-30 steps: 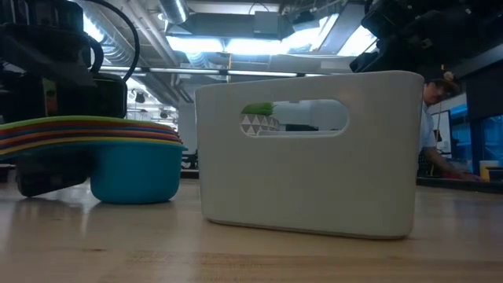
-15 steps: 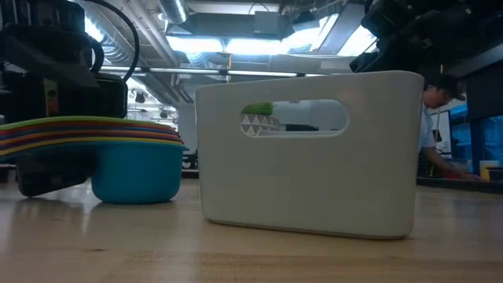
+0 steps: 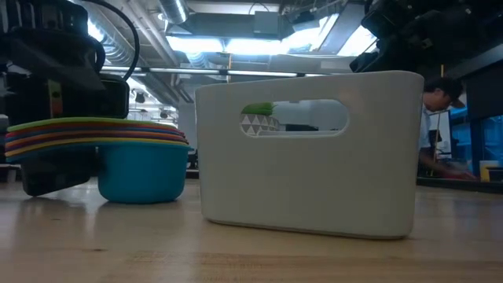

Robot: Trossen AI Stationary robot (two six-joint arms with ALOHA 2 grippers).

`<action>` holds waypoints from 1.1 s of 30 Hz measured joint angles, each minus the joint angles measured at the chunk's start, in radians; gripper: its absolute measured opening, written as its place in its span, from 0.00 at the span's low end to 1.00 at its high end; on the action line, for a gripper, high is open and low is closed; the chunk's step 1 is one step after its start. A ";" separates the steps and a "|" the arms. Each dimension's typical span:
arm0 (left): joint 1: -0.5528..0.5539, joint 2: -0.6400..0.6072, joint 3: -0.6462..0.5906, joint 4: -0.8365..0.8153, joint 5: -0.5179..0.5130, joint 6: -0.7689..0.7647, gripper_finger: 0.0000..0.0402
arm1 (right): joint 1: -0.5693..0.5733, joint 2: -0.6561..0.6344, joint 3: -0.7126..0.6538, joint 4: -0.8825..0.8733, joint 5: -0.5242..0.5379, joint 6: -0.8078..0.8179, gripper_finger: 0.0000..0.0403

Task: Nest measuring cups in basket
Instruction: Put the stacked measuring cups into the bin

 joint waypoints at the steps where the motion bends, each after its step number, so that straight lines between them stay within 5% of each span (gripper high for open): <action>1: 0.000 0.000 0.000 0.000 0.000 0.000 0.74 | 0.000 0.000 0.000 0.000 0.000 -0.001 0.39; 33: 0.000 0.000 0.000 0.000 0.049 0.001 0.25 | 0.000 0.000 0.000 0.000 0.000 -0.001 0.39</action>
